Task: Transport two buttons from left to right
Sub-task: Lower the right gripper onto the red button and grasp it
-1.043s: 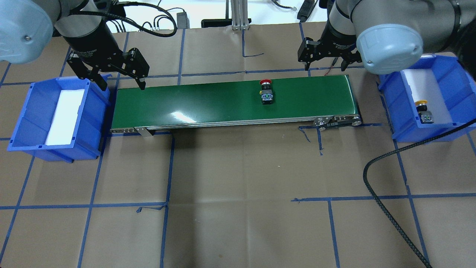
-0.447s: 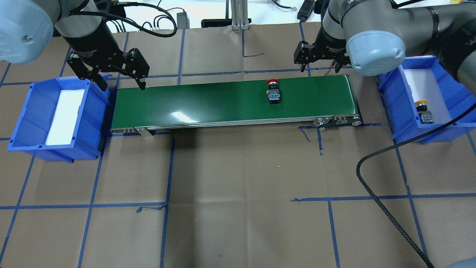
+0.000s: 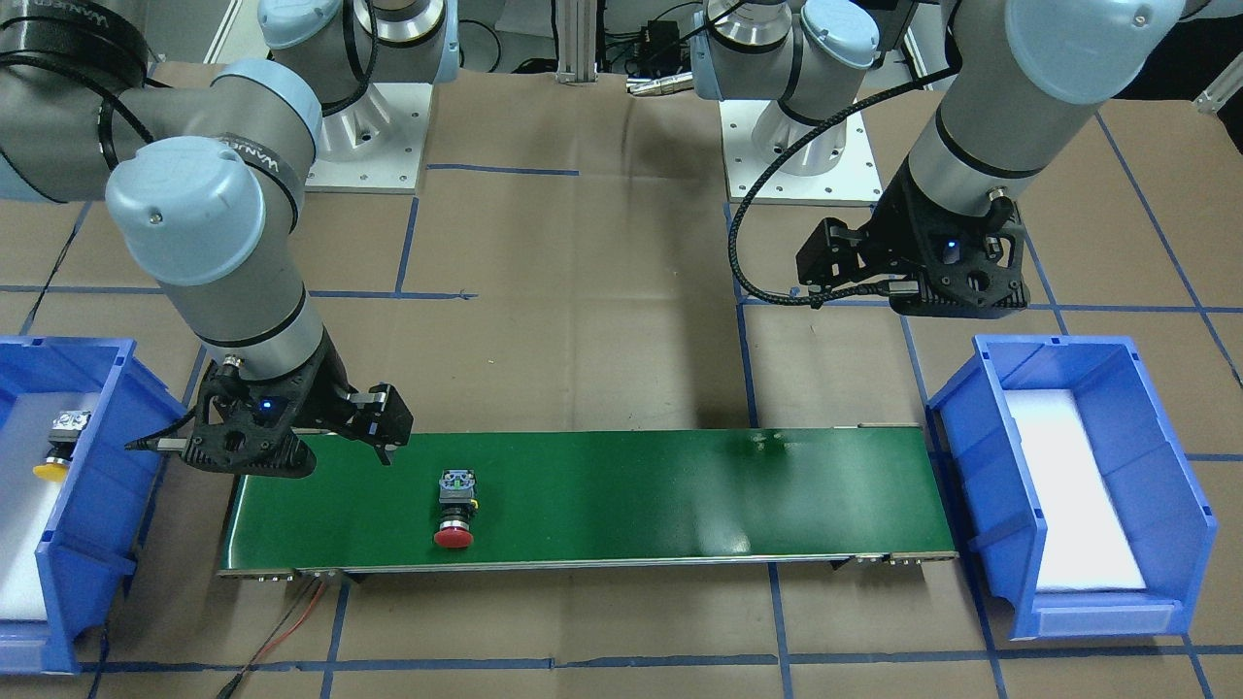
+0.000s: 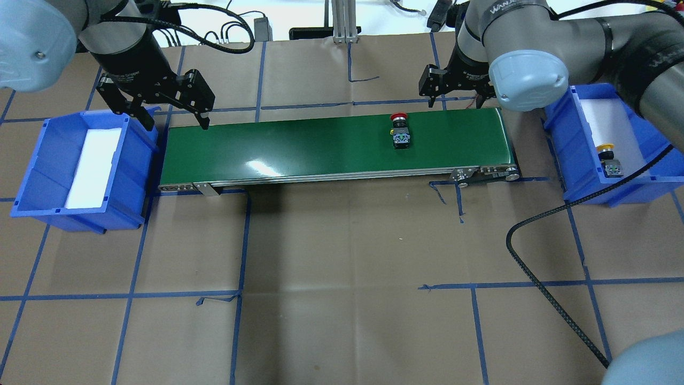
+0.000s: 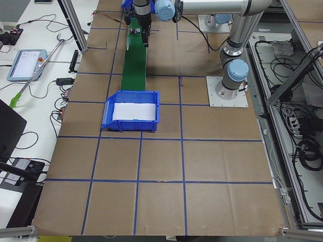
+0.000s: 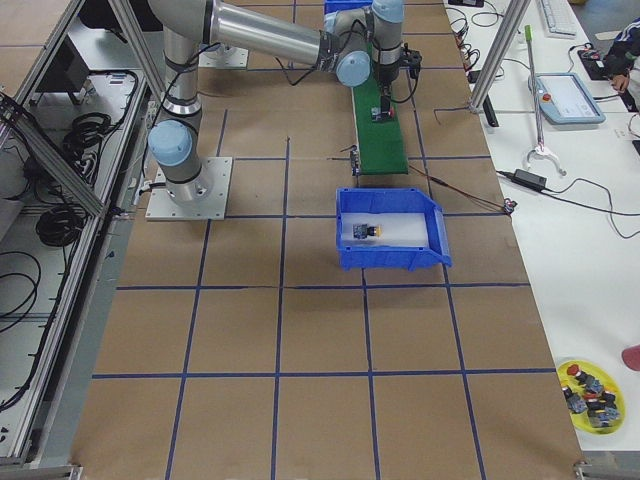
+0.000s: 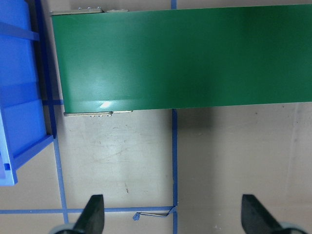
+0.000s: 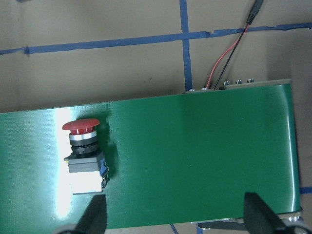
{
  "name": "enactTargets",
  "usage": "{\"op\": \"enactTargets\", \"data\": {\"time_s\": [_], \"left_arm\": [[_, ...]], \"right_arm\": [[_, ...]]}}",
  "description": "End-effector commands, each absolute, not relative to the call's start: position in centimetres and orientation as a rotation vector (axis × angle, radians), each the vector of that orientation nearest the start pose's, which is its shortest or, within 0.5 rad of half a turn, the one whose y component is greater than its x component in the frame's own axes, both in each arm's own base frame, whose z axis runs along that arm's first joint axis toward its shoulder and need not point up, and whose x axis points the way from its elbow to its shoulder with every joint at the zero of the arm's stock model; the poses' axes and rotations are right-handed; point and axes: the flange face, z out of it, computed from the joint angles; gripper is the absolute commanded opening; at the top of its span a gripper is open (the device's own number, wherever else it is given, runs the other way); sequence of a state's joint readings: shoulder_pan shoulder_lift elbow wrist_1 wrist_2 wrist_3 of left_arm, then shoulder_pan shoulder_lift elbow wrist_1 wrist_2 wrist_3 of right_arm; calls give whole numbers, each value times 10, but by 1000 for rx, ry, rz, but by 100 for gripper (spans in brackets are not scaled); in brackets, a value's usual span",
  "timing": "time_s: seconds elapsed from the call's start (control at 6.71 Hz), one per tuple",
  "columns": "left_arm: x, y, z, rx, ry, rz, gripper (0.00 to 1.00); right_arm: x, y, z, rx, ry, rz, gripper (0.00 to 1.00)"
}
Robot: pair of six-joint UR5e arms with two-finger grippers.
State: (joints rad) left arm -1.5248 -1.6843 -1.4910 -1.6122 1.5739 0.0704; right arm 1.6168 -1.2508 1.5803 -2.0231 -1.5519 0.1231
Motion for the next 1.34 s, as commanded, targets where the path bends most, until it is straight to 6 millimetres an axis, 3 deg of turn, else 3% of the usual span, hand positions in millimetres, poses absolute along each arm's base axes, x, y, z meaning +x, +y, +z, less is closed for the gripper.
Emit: {"op": "enactTargets", "data": {"time_s": [0.0,0.45,0.6,1.19], "left_arm": [[-108,-538,465,39,3140,118,100],[-108,-538,465,36,3140,118,100],[-108,-538,465,36,3140,118,100],[-108,-538,464,34,3140,121,100]], "right_arm": [[167,-616,333,116,3077,-149,100],[167,-624,310,127,3081,-111,100],[167,-630,309,118,3076,-172,100],[166,-639,270,128,3084,-88,100]]}}
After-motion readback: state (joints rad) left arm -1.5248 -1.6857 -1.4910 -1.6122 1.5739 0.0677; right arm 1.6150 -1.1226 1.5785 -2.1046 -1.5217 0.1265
